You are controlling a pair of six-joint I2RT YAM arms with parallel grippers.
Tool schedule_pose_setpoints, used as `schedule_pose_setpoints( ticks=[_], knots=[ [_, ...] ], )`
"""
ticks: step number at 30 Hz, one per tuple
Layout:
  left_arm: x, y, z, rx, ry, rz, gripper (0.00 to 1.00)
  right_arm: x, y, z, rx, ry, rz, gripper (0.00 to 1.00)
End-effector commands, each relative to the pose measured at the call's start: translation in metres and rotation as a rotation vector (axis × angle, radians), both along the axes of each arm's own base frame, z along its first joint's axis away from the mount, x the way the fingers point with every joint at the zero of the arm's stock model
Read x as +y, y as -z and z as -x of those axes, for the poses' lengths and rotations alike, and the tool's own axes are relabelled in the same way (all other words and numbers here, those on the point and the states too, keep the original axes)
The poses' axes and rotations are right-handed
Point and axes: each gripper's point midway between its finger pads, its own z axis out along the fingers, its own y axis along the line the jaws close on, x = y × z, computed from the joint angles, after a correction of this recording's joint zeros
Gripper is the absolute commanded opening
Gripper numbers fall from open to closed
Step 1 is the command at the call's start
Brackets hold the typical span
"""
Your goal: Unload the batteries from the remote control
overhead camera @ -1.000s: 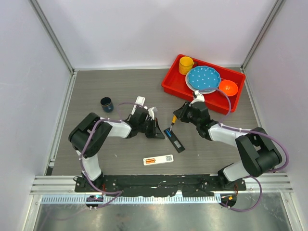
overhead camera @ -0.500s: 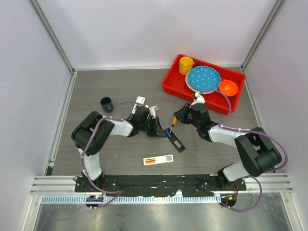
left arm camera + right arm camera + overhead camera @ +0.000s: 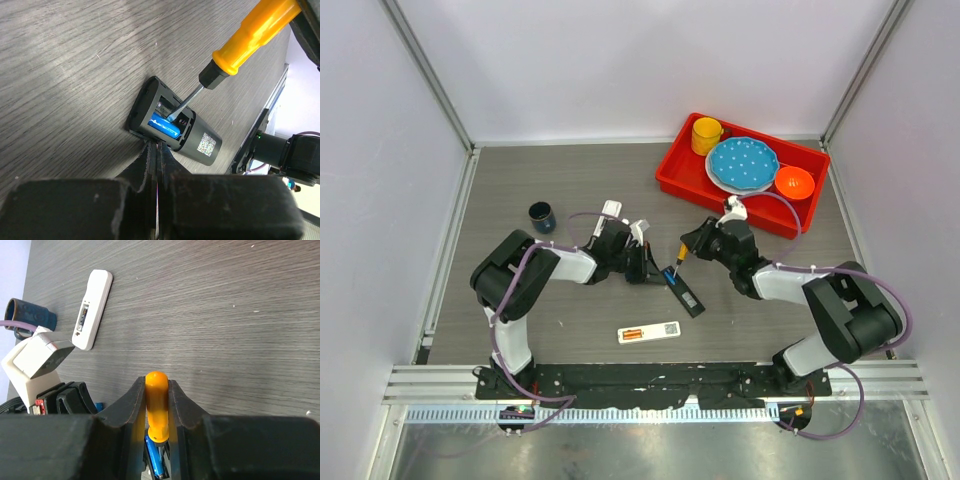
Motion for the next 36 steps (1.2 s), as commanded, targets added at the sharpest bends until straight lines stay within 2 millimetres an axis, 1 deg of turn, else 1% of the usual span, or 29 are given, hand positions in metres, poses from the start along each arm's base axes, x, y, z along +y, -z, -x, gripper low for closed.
schedule_pose_setpoints(
  ticks=[1, 6, 13, 20, 23, 29, 33, 36],
  knots=[
    [0.002, 0.020, 0.003, 0.016, -0.003, -0.046, 0.00, 0.023, -0.011, 0.009, 0.009, -0.060, -0.150, 0.01],
    [0.002, 0.022, 0.006, 0.020, 0.004, -0.048, 0.00, 0.025, -0.009, 0.011, 0.024, -0.056, -0.184, 0.01],
    [0.000, 0.024, 0.011, 0.024, 0.011, -0.047, 0.00, 0.029, -0.021, 0.007, 0.000, -0.056, -0.224, 0.01],
    [0.002, 0.023, 0.012, 0.023, 0.010, -0.049, 0.00, 0.036, -0.027, 0.005, -0.012, -0.078, -0.256, 0.01],
    [0.002, 0.024, 0.012, 0.022, 0.009, -0.052, 0.00, 0.037, -0.023, 0.004, 0.001, -0.082, -0.259, 0.01],
    [0.004, 0.023, 0.013, 0.019, 0.009, -0.055, 0.00, 0.033, -0.020, 0.005, 0.005, -0.068, -0.233, 0.01],
    [0.005, 0.020, 0.013, 0.005, 0.010, -0.060, 0.00, 0.033, -0.025, 0.003, -0.007, -0.068, -0.228, 0.01],
    [0.006, 0.013, 0.012, -0.012, 0.016, -0.063, 0.00, 0.034, -0.029, 0.001, -0.014, -0.069, -0.224, 0.01]
  ],
)
